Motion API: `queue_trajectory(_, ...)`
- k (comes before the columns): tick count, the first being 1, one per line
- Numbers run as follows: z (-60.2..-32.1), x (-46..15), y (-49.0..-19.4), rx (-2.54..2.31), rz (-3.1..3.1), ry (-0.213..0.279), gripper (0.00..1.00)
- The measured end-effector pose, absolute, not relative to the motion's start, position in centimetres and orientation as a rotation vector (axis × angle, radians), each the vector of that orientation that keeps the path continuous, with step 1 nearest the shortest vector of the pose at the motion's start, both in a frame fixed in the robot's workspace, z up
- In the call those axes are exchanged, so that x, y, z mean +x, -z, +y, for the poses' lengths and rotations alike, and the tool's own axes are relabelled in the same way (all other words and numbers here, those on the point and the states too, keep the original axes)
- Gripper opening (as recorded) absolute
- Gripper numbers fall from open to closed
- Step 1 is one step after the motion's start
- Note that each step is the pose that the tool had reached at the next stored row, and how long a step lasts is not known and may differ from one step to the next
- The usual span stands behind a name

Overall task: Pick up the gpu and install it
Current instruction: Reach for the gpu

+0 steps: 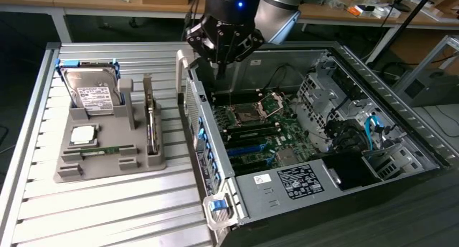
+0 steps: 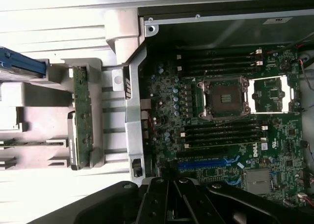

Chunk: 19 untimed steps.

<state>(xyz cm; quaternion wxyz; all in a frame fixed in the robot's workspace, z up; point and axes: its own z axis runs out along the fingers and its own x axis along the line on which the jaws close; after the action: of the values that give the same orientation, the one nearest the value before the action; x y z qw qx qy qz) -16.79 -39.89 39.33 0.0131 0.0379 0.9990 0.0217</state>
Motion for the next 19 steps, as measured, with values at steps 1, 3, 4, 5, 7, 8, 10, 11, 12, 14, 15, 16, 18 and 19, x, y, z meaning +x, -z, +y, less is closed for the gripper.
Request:
queue_trajectory(1, -39.9, -16.9, -39.3, 0.118, 3.112, -0.068, 0.11)
queue_trajectory(3, -39.9, -17.2, -39.3, 0.118, 3.113, -0.068, 0.11)
queue_trajectory(4, -39.9, -17.3, -39.3, 0.118, 3.113, -0.068, 0.11)
queue_trajectory(5, -39.9, -17.4, -39.3, 0.118, 3.113, -0.068, 0.11)
queue_trajectory(7, -39.9, -17.6, -39.3, 0.118, 3.112, -0.068, 0.11)
queue_trajectory(8, -39.9, -17.7, -39.3, 0.118, 3.113, -0.068, 0.11)
queue_trajectory(10, -39.9, -18.0, -39.3, 0.118, 3.113, -0.068, 0.11)
queue_trajectory(11, -39.9, -18.1, -39.3, 0.118, 3.112, -0.068, 0.11)
queue_trajectory(12, -39.9, -18.2, -39.3, 0.118, 3.113, -0.068, 0.11)
queue_trajectory(14, -39.9, -18.3, -39.3, 0.118, 3.113, -0.068, 0.11)
queue_trajectory(15, -39.9, -18.4, -39.3, 0.118, 3.112, -0.068, 0.11)
queue_trajectory(16, -39.9, -18.5, -39.3, 0.118, 3.112, -0.068, 0.11)
queue_trajectory(18, -39.9, -18.6, -39.3, 0.118, 3.112, -0.068, 0.11)
queue_trajectory(19, -39.9, -18.7, -39.3, 0.118, 3.112, -0.068, 0.11)
